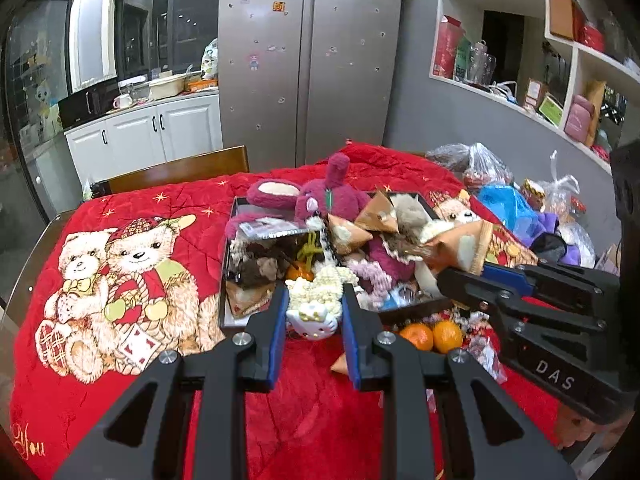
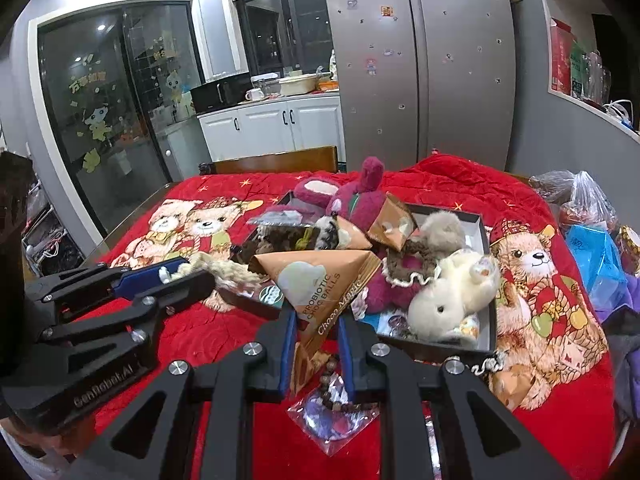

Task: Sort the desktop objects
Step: 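Carry the white clip with the left tool while the right tool carries the brown packet to the tray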

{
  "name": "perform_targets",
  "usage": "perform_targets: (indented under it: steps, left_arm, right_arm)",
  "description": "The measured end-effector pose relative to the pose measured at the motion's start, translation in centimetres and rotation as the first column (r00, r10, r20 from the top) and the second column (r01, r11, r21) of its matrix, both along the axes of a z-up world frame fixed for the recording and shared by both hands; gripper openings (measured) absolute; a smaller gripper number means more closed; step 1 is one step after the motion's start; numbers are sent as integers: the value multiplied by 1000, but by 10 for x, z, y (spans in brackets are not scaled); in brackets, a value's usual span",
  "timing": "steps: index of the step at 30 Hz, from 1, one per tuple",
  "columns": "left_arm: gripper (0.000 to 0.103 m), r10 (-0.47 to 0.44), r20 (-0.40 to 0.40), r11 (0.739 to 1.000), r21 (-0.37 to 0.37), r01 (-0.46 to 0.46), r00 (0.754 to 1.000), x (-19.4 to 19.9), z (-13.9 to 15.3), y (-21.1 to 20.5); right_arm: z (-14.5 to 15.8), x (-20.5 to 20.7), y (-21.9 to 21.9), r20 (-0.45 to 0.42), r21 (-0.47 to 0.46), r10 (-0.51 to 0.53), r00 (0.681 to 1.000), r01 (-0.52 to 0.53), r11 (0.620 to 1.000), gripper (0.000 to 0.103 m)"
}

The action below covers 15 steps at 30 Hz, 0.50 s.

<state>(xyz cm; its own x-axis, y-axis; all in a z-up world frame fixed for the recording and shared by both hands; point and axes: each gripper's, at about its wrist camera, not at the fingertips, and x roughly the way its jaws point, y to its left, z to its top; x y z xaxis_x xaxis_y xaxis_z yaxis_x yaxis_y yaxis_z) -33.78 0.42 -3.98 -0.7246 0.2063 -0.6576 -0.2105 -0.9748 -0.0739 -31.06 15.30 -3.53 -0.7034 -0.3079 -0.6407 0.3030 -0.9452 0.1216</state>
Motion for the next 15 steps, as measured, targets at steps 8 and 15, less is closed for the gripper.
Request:
perform_targets:
  steps: [8, 15]
  left_arm:
    - [26, -3, 35, 1000, 30, 2, 999, -52, 4, 7]
    - [26, -2, 46, 998, 58, -1, 999, -103, 2, 12]
  right_arm:
    - [12, -33, 14, 10, -8, -27, 1000, 27, 1000, 19]
    - [11, -76, 23, 34, 1, -61, 998, 61, 998, 19]
